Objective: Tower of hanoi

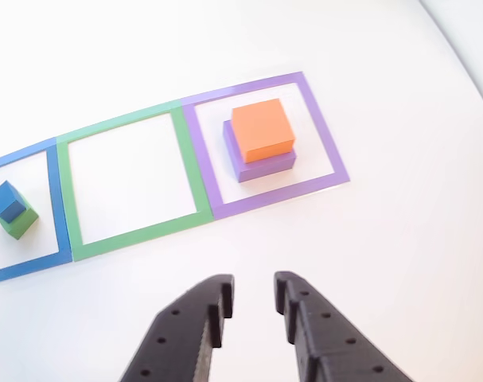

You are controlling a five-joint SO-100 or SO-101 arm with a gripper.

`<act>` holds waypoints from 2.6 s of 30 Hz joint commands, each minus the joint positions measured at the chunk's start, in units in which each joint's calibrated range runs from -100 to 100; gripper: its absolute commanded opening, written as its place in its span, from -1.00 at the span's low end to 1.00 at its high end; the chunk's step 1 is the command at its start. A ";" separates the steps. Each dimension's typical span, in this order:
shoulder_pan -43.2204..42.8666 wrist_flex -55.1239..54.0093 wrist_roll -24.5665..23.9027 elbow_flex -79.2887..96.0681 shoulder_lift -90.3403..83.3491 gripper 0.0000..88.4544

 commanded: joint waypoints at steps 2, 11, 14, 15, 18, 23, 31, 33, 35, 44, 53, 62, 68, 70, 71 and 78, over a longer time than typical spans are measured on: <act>6.83 2.09 0.00 -3.67 -0.28 -0.97; 13.54 3.46 0.00 -1.48 -1.74 -0.94; 14.88 -0.26 0.00 4.52 -2.87 -0.87; 15.36 -2.04 0.00 6.24 -2.95 -0.72; 15.36 -8.68 0.00 11.88 -2.71 -0.56; 14.02 -23.50 0.00 23.43 -2.22 -0.43; 13.25 -45.36 0.00 35.88 3.03 -0.15; 13.16 -49.73 0.00 37.70 5.29 -0.13; 13.16 -53.95 0.00 38.43 8.28 -0.10; 15.74 -71.60 0.00 41.88 20.39 -0.09; 15.07 -95.81 0.00 54.52 27.65 -0.09; 13.63 -115.32 0.00 62.15 35.97 -0.08; 13.73 -126.66 0.00 63.52 44.77 -0.08; 13.83 -129.90 0.00 63.43 47.52 -0.08; 13.92 -131.27 0.00 63.24 48.81 -0.08; 14.02 -138.80 0.00 62.24 56.40 -0.07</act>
